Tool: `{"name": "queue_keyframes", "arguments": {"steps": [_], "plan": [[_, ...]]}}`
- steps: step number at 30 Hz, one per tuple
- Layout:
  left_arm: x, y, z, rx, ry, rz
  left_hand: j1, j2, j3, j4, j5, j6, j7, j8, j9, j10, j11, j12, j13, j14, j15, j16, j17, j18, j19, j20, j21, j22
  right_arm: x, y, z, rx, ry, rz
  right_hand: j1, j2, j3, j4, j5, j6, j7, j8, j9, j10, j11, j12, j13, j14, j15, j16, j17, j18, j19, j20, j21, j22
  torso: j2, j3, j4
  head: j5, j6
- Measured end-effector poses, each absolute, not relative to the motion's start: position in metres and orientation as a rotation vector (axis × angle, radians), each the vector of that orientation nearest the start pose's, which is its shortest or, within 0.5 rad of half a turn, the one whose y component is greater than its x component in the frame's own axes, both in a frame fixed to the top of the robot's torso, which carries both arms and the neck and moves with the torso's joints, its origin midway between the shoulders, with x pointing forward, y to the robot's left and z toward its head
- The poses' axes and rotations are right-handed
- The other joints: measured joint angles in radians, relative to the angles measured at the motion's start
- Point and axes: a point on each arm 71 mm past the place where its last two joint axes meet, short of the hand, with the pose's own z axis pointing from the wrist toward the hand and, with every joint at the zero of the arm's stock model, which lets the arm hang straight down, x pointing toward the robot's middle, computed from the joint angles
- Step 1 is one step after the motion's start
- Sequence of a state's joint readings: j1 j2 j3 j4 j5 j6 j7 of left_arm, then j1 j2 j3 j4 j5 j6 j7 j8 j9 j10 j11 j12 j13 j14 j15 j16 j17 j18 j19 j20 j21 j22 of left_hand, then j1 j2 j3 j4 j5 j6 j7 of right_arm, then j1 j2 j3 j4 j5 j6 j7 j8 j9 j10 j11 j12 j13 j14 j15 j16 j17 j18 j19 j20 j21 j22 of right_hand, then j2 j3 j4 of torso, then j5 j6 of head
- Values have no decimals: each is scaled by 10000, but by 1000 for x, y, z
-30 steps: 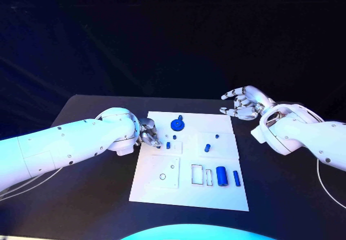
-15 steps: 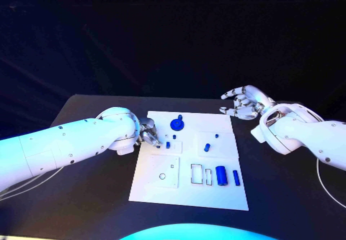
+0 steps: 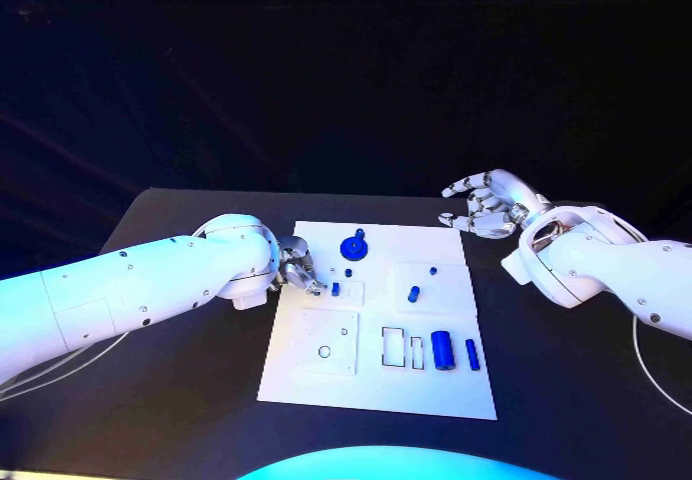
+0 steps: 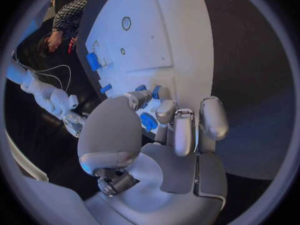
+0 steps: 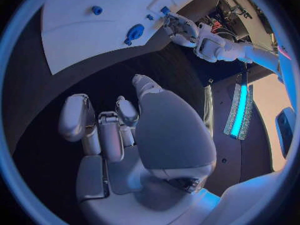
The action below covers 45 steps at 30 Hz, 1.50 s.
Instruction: Assemble the parts on the task board
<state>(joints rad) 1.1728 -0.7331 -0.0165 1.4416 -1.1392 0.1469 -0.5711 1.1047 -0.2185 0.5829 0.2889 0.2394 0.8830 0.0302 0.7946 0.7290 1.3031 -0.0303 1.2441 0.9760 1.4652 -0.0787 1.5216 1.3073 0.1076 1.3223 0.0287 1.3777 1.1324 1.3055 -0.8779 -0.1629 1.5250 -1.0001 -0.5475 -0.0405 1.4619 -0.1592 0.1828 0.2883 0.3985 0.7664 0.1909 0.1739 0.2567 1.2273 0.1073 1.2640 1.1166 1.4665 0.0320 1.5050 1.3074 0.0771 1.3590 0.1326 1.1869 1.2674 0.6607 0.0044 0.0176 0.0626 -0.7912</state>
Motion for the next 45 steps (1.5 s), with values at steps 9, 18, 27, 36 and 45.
{"name": "queue_keyframes", "arguments": {"steps": [9,18,27,36,45], "plan": [[487,189,-238,-1528,23385,-3427,-185,-23,-415,7,0,39,38,-56,-13,0,0,-1,-6,0,0,0,0,1,-1,0,0,1,493,-231,-169,2958,15700,7705,0,0,0,0,0,0,0,0,0,0,0,0,-10,0,0,-39,-1,0,0,0,0,-10,0,0,1,-9,0],[488,192,-239,-1604,23386,-3356,-541,-117,-1104,35,0,40,37,-125,-32,-1,1,-2,-77,0,0,0,0,1,-1,0,0,-19,493,-231,-169,2962,15699,7699,0,0,0,0,0,0,0,0,-9,0,0,0,-21,0,0,-40,-1,0,0,0,0,-25,3,0,-2,-3,0],[488,194,-238,-1646,23366,-3345,-999,5,-1712,57,-213,77,70,-193,-41,-79,1,-39,-165,0,1,0,0,1,-2,0,0,-45,493,-231,-169,2962,15699,7698,0,0,-1,0,0,0,0,0,-9,0,0,0,-27,0,0,-39,7,0,0,0,-40,-26,11,-1,-12,-29,29],[489,196,-236,-1809,23256,-3431,-1210,185,-2173,64,-630,75,72,-213,-43,-79,1,-50,-199,0,1,0,0,1,-2,0,-41,-66,493,-231,-169,2962,15699,7698,0,0,-1,0,0,0,0,0,-9,0,0,0,-26,0,0,-39,6,0,0,0,-40,-26,6,-1,-1,-45,18],[494,201,-225,-2860,22747,-4237,-1115,520,-2287,37,-575,-383,340,-621,-172,-1116,204,-1071,-1668,22,31,-214,0,1,-492,127,-565,-961,493,-230,-169,2946,15704,7726,1,1,27,-28,0,0,0,0,-18,0,0,0,-26,0,0,-39,5,0,0,0,-40,-26,-5,3,1,-52,41]]}}
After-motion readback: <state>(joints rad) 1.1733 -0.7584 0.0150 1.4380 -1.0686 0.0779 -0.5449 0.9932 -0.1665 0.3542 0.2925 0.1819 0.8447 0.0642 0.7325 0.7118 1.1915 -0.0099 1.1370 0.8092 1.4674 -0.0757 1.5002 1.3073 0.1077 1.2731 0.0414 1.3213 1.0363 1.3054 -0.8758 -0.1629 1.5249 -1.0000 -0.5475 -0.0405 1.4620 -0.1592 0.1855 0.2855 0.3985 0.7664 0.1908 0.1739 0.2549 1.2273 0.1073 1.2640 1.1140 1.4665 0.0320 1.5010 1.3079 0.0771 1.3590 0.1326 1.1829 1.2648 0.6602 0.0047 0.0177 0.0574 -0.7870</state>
